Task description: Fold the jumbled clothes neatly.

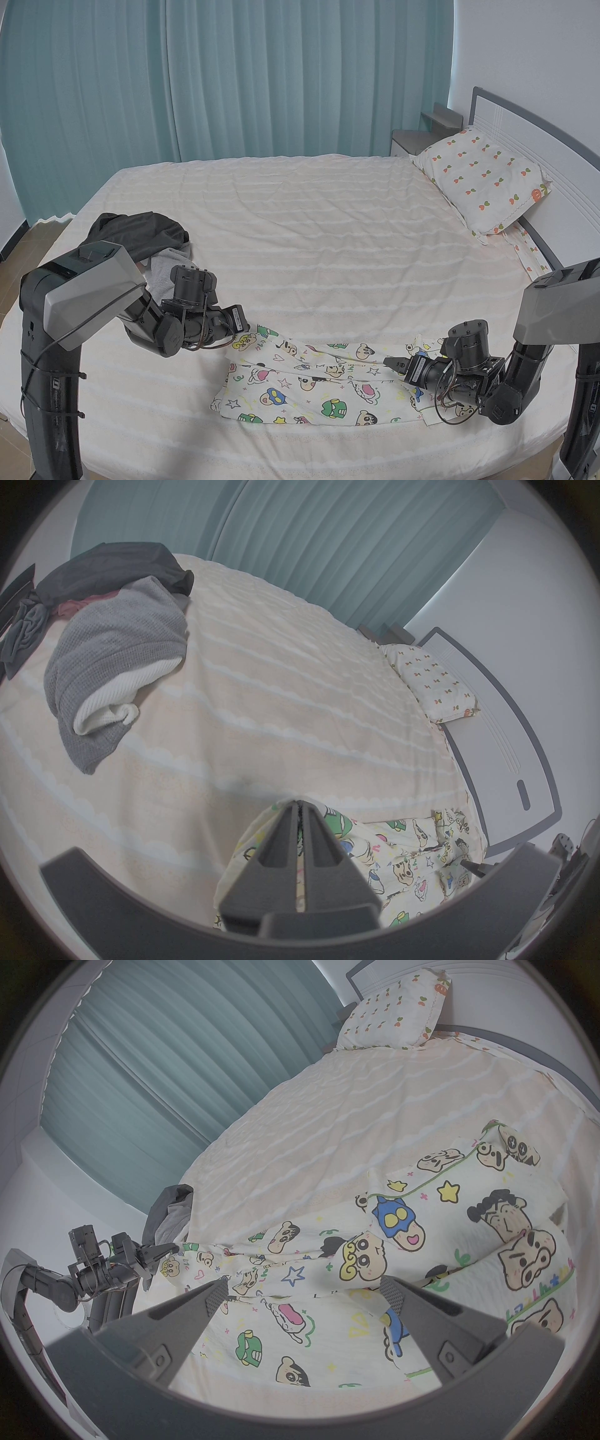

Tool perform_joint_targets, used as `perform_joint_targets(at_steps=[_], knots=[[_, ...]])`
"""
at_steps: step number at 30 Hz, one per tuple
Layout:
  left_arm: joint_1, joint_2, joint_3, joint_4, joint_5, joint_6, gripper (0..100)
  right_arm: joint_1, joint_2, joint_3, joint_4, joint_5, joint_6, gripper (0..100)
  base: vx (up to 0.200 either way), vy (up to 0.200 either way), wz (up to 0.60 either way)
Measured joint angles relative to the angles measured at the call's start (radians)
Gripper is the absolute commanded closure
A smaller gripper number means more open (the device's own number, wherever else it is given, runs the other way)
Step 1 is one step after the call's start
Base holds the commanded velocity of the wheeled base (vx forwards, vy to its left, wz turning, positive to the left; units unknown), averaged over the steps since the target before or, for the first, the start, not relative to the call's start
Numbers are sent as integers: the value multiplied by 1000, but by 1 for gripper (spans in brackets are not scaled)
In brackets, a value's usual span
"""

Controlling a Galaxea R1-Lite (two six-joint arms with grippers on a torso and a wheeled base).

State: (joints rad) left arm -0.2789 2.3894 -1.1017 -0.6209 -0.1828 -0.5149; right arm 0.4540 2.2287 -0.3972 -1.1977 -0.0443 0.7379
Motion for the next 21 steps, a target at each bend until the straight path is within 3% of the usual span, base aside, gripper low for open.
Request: perform_joint_targets(at_steps=[21], knots=[[-4, -28, 35, 12, 27, -11, 0, 3, 4, 1, 0, 0, -2, 0, 0, 0, 0]])
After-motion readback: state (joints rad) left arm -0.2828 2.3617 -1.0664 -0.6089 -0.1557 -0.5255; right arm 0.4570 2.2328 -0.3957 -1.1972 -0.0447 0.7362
